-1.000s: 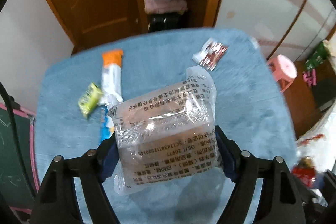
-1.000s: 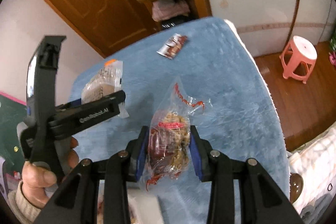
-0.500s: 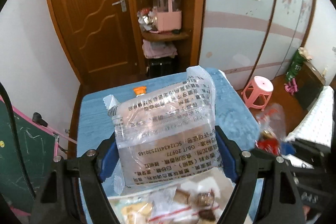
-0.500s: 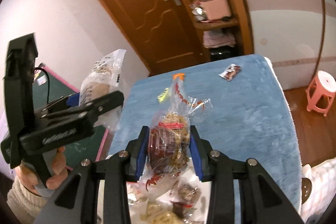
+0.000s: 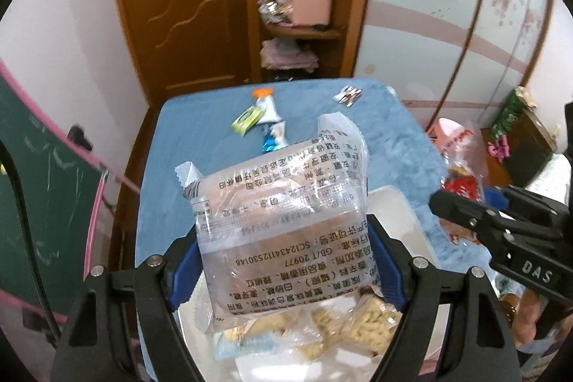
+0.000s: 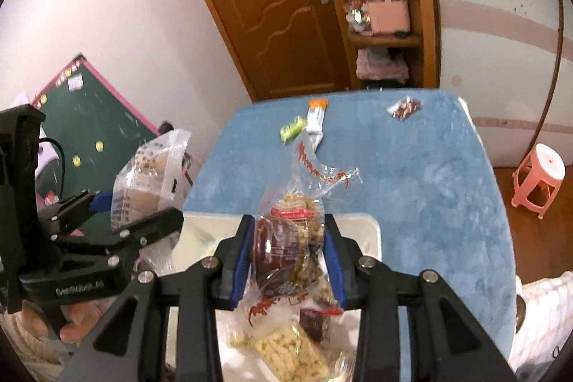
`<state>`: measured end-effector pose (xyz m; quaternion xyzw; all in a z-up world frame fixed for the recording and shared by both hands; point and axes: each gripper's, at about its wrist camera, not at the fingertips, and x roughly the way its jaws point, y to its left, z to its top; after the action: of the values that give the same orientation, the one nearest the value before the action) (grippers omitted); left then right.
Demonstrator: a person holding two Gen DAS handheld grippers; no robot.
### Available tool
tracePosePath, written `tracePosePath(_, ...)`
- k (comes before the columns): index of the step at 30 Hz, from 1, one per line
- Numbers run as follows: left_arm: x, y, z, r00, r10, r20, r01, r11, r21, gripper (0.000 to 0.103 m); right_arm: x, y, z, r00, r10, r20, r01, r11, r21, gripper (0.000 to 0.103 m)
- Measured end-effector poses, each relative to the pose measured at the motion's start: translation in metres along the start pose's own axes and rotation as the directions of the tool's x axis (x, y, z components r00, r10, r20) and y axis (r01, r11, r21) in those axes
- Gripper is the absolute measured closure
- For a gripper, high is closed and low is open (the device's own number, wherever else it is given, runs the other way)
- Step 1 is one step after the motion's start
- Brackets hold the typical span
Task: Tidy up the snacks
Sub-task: 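Carry both packs over the white tray and release the jerky pack from right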
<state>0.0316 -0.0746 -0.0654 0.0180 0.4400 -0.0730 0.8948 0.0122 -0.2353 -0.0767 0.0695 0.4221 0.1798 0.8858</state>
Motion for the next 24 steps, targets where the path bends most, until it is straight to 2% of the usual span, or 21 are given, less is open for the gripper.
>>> tracePosePath(5,0.023,0.010,-0.024,0.997,0.029,-0.067,-0.031,0.999,-0.026,0.023,0.021,0.004,-0.024,0.997,-0.028,-0.075,0.026,0.999,-0.034,0.066)
tracePosePath(14,0.055,-0.003,-0.045,0.989,0.067,-0.134,-0.065,0.998,0.015,0.020,0.047,-0.001,-0.043,0.984,-0.067,-0.167,0.059,0.997,-0.052,0.065)
tracePosePath(16,0.060,-0.004,-0.046,0.988,0.046,-0.149,-0.045,0.999,0.011,0.015,0.051,-0.001,-0.045,0.979,-0.060,-0.195,0.050,0.997,-0.057,0.064)
tracePosePath(18,0.067,-0.003,-0.045,0.982,-0.019,-0.190,0.016,1.000,-0.020,0.009,0.053,0.002,-0.047,0.977,-0.064,-0.203,0.051,0.996,-0.069,0.063)
tracePosePath(21,0.080,0.003,-0.049,0.963,-0.068,-0.260,0.050,0.996,-0.075,0.006,0.051,0.005,-0.046,0.978,-0.114,-0.177,0.098,0.990,-0.099,0.051)
tracePosePath(22,0.084,0.005,-0.050,0.959,-0.080,-0.273,0.057,0.994,-0.091,0.004,0.050,0.006,-0.045,0.979,-0.118,-0.168,0.102,0.990,-0.101,0.044)
tracePosePath(24,0.088,0.009,-0.055,0.953,-0.106,-0.283,0.073,0.990,-0.124,0.001,0.047,0.005,-0.043,0.982,-0.113,-0.149,0.100,0.990,-0.095,0.040)
